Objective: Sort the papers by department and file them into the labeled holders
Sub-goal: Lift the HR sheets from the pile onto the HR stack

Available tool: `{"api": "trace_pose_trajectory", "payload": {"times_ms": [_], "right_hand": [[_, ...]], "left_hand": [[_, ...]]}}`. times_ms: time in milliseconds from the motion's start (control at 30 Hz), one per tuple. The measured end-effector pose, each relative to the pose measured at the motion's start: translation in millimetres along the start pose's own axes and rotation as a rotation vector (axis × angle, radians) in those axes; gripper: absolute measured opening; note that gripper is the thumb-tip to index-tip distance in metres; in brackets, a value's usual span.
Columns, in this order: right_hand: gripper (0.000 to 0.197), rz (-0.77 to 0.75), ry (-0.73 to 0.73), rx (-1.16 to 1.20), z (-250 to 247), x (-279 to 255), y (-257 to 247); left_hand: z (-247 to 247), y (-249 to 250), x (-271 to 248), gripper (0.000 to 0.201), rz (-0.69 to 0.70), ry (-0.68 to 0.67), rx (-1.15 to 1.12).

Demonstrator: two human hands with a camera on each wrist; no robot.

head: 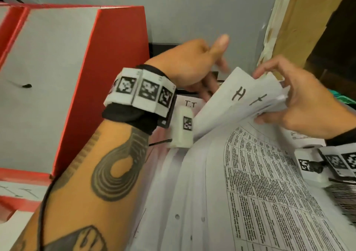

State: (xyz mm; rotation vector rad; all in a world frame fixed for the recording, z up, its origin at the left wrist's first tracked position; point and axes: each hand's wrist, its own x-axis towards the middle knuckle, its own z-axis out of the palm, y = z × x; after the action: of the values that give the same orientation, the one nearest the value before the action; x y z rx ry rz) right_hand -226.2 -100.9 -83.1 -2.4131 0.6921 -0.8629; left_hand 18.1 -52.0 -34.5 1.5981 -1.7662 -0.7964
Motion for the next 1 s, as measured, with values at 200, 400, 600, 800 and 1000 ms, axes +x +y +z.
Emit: {"api": "trace_pose_trajectory", "payload": {"times_ms": [200, 400, 600, 800, 1000], "right_hand": [[0.029, -0.068, -0.237, 0.098, -12.0, 0.0, 16.0], [0.043, -0.038, -0.272, 0.208, -16.4, -4.1, 13.2], [0.023, -0.002, -0.235, 0.031, -7.5, -3.3, 5.7], [0.025, 0.122, -0.152, -0.004, -4.9, -6.4, -6.8], [0.028, 0.206, -0.150, -0.187, -6.4, -5.8, -21.9]], "left_hand": [[-2.4, -43.8, 19.2, 0.055, -0.397, -0.324, 0.975], [11.1, -47.3, 21.0, 0.066, -0.375, -0.197, 0.878], [5.3, -41.5, 19.7, 0.040, -0.322, 0.200, 0.733], [8.5, -33.0, 11.4, 0.049, -0.306, 0.332, 0.786], [-7.6, -6.1, -1.0, 0.017, -0.112, 0.249, 0.599]]}}
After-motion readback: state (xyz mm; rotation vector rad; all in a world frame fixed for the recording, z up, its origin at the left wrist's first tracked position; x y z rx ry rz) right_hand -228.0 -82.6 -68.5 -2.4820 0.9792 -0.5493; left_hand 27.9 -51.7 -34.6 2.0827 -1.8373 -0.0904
